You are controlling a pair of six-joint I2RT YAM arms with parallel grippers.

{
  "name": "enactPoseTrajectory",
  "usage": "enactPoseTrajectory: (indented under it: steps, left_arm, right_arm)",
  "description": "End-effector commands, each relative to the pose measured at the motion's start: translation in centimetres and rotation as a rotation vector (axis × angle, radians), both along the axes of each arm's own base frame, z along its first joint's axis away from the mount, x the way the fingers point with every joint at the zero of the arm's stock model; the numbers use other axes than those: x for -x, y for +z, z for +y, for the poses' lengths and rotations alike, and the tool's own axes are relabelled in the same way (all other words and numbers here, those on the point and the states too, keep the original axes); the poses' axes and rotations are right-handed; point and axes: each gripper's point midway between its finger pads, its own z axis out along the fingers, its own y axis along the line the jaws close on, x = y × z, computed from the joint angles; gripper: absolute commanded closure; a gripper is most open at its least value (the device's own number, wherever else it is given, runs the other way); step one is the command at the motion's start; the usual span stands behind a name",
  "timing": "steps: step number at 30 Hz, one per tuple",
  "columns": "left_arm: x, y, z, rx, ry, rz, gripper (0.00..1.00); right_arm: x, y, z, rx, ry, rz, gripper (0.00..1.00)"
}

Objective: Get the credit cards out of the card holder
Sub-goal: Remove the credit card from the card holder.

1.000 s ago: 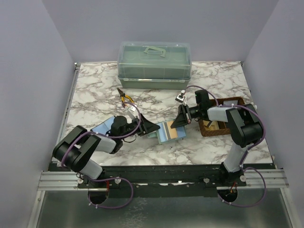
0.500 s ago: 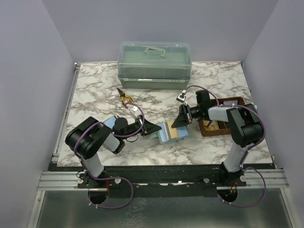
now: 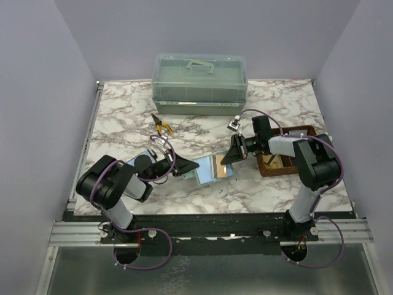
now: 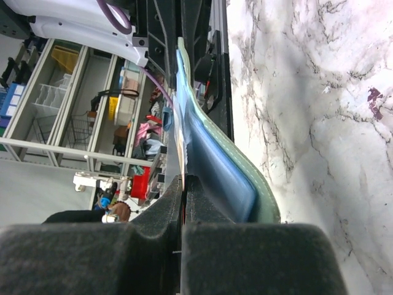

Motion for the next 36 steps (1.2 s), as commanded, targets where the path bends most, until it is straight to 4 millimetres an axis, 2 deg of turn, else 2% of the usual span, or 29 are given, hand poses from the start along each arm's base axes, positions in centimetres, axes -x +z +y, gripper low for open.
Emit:
enactPoseTrajectory:
  steps: [1, 11, 18, 25, 30, 36]
  left_arm:
    - [0.6, 3.3, 1.2, 0.062, -0.015, -0.147, 1.0]
    - [0.7, 3.8, 2.4, 0.052, -0.006, -0.16, 1.0]
    - [0.8, 4.3, 2.4, 0.05, -0.014, -0.173, 1.0]
    - [0.9, 3.9, 1.6, 0.044, -0.045, -0.158, 1.0]
    - [0.7, 3.6, 0.3, 0.04, -0.067, -0.158, 1.0]
    - [-0.3, 4.1, 0.4, 0.034, -0.017, -0.182, 1.0]
  right_arm:
    - [-1.0, 0.1, -0.7, 0.0, -0.029, -0.009, 1.0]
    - [-1.4, 0.2, -1.2, -0.004, -0.046, -0.005, 1.0]
    - [-1.1, 0.7, -1.3, -0.025, -0.032, 0.004, 1.0]
    - [-0.9, 1.0, -1.4, -0.042, -0.017, 0.014, 1.0]
    - [-0.7, 1.2, -1.4, -0.049, -0.007, 0.026, 0.88]
    - [-0.1, 1.6, -1.3, -0.063, 0.018, 0.026, 0.77]
